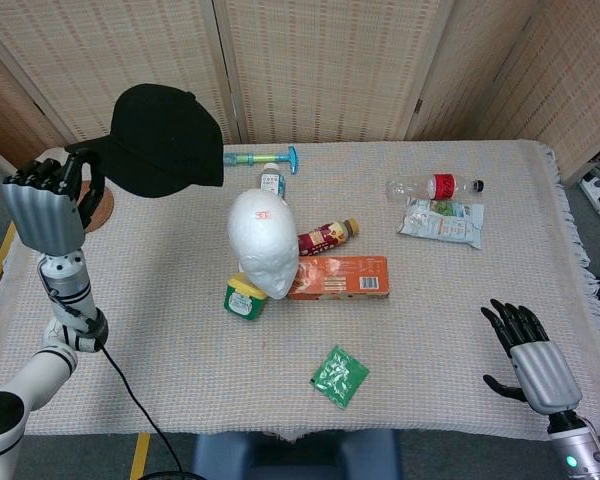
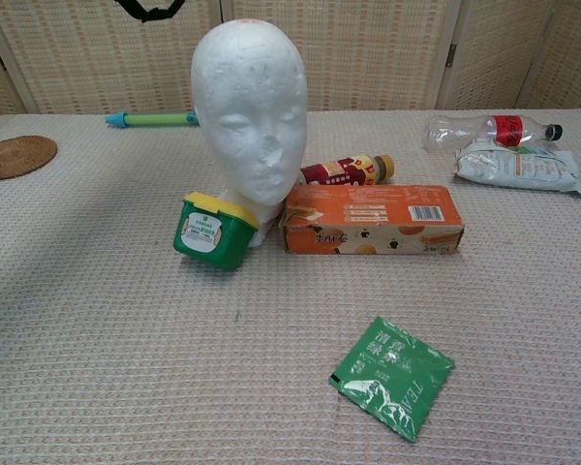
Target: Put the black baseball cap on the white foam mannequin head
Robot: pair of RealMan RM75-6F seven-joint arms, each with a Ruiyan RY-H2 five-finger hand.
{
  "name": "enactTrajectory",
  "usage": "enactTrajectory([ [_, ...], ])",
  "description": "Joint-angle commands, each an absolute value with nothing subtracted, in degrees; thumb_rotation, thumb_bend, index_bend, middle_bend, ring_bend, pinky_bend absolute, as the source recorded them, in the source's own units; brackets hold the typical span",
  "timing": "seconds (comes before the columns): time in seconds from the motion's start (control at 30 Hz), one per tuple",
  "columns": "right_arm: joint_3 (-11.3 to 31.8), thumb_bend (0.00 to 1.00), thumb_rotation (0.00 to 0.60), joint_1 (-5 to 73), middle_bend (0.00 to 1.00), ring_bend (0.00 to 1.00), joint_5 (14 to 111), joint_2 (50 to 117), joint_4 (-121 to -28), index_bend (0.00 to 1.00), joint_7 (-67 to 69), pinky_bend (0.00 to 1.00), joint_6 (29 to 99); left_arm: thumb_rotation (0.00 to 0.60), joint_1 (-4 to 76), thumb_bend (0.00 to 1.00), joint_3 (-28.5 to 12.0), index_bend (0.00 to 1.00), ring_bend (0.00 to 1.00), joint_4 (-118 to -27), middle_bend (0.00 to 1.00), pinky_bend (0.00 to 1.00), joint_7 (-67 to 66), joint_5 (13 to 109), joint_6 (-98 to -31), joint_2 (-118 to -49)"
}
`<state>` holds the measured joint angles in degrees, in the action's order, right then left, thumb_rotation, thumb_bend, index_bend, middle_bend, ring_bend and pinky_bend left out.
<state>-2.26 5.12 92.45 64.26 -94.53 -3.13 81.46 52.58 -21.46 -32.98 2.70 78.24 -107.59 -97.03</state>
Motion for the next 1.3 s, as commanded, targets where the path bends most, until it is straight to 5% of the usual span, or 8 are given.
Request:
enactTrajectory([
  [0.03, -1.9, 0.11, 0.600, 5.4, 0.00, 0.00, 92.0, 64.1, -94.4, 0.00, -2.5, 0.00, 81.2, 0.600, 55.6, 0.54, -22.2, 0.69, 0.93, -36.7, 1.00, 1.00, -1.1, 79.5, -106.3, -96.4],
  [0.47, -1.1, 0.11, 0.600, 5.8, 0.00, 0.00, 90.8, 62.9, -94.4, 0.00, -0.2, 0.00, 80.9, 0.600, 57.9, 0.54, -18.6, 0.69, 0.93, -37.7, 1.00, 1.00, -5.5, 83.6, -105.6, -104.3],
  [0.97, -1.3, 0.11, 0.600, 5.0, 0.00, 0.00, 92.1, 62.6, -94.4, 0.00, 0.3, 0.00, 82.7, 0.600, 50.3, 0.54, -11.0, 0.71, 0.93, -43.9, 1.00, 1.00, -7.6, 90.3, -111.3, -107.1],
  [1.07, -1.6, 0.11, 0.600, 4.8, 0.00, 0.00, 92.7, 62.7, -94.5, 0.00, -0.1, 0.00, 83.2, 0.600, 43.6, 0.55, -5.7, 0.71, 0.93, -46.0, 1.00, 1.00, -6.6, 91.9, -113.0, -107.6],
  [1.3, -1.7, 0.11, 0.600, 4.6, 0.00, 0.00, 93.0, 63.2, -94.5, 0.00, -1.4, 0.00, 83.3, 0.600, 36.7, 0.49, -1.6, 0.64, 0.92, -49.5, 1.00, 1.00, -6.9, 94.7, -115.2, -105.8],
])
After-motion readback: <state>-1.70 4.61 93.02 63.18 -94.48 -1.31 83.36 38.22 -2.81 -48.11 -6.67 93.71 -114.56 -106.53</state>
